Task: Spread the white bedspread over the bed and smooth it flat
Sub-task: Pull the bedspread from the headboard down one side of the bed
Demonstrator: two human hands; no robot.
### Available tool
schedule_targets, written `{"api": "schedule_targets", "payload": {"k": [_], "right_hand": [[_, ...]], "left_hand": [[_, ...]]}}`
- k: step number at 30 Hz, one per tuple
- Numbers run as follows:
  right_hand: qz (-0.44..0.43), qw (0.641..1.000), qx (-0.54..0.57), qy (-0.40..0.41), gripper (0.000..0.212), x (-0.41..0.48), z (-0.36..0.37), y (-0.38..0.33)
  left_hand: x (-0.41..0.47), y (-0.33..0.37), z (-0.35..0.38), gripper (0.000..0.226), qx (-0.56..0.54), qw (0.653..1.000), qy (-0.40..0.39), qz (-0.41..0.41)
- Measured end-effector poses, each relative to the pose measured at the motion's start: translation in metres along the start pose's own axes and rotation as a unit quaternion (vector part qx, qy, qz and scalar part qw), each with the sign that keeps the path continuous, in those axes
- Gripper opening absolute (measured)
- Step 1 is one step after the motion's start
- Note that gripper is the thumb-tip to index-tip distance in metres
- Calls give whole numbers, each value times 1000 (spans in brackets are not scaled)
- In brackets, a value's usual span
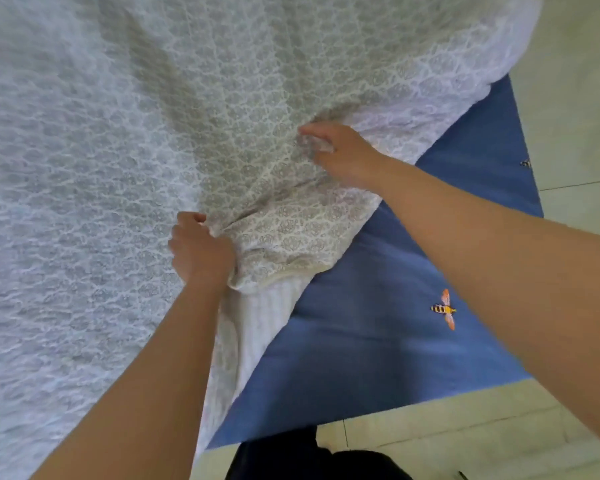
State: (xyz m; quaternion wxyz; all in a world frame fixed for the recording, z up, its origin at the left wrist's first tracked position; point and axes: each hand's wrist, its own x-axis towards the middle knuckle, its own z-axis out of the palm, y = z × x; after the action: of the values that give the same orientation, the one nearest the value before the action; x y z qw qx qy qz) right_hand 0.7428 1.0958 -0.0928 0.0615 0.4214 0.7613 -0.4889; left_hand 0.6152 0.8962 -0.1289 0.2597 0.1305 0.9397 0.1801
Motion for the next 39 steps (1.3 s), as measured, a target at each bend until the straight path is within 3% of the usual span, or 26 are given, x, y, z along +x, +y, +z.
{"api": "schedule_targets", "payload": {"k": [2,3,5,7,9,12,14,16,18,21,23,28,32,35,39], "right_hand": [[17,997,-57,-55,58,5,17,7],[18,994,-85,-74,62,7,26,12],[18,991,-107,-73,67,5,37,23],[1,996,-84,-9,54,-1,42,33],[-11,995,-50,85,36,-13,42,44],[-2,970,-99,222,24,-32,30,65],[76,943,-118,302,18,-39,18,84],[168,928,-13,332,13,-37,6,106],[214,917,159,295,14,-35,-4,122],[228,894,332,197,20,-45,-20,138],[229,886,383,124,21,-53,-24,143],[242,887,392,-2,22,-59,-32,151],[253,864,433,-37,29,-61,-27,150],[266,858,436,-52,34,-67,-21,152],[256,832,485,-88,38,-81,-25,161]], "left_hand": [[-8,-4,2,36,88,983,80,142],[-15,-4,5,30,87,970,77,212],[-40,-1,13,17,39,966,-28,254],[-68,0,26,13,-2,973,-125,192],[-95,-4,44,29,-6,976,-179,125],[-118,-15,72,37,-103,961,-255,-25],[-124,-20,84,26,-256,922,-248,-151],[-126,-18,93,29,-395,864,-207,-235],[-129,-8,99,27,-495,811,-161,-267],[-143,14,110,24,-566,770,-134,-262],[-151,22,118,31,-584,767,-119,-237],[-171,35,129,37,-617,763,-53,-185],[-194,34,136,29,-580,797,-14,-166],[-224,26,143,27,-591,790,-8,-166],[-271,15,165,12,-560,806,-9,-192]]}}
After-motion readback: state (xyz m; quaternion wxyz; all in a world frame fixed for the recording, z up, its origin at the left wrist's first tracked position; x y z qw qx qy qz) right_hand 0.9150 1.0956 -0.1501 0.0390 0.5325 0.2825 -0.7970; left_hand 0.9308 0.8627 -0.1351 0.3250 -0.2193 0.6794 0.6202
